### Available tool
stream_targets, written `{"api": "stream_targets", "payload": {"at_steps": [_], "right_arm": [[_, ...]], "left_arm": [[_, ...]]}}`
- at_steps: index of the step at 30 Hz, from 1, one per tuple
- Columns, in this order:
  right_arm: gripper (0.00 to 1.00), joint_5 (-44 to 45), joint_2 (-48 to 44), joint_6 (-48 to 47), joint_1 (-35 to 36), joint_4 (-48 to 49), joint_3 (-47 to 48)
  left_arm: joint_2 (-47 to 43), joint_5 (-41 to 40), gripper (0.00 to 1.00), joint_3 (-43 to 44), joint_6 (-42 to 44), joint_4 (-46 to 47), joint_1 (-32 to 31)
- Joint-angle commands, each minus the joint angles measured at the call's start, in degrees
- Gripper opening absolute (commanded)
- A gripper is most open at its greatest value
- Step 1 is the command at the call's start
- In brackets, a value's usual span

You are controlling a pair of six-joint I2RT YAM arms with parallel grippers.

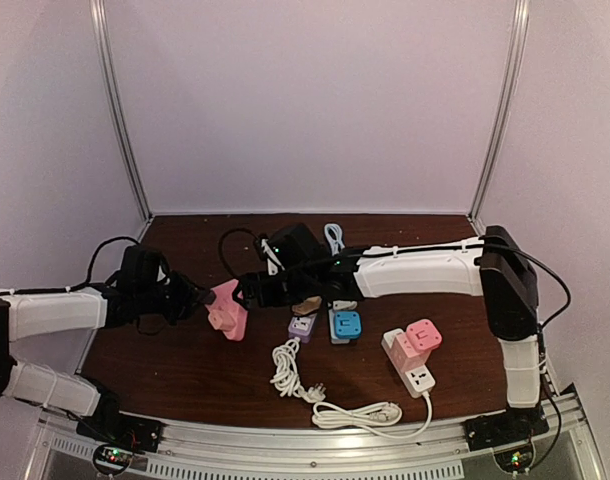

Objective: Pull the plug off the socket

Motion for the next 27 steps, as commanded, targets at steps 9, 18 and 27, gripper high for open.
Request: {"api": "stream_targets", "payload": {"at_steps": [9,18,27], "right_arm": [[0.72,-1.98,1.96,2.52,0.83,3.37,2.90],[0.69,1.07,1.65,2.43,0.86,8.23,3.79],[0.37,4.20,1.30,2.09,0.82,8.60,4.71]], "left_arm": [[-4.56,3.56,0.00,-1.08,-3.79,12.83,0.46],[-6.43,4.11,0.00,-1.60,-4.25,12.38,0.46],[-6.99,4.55,0.00,-2.15,-5.47,14.56,0.39]]}}
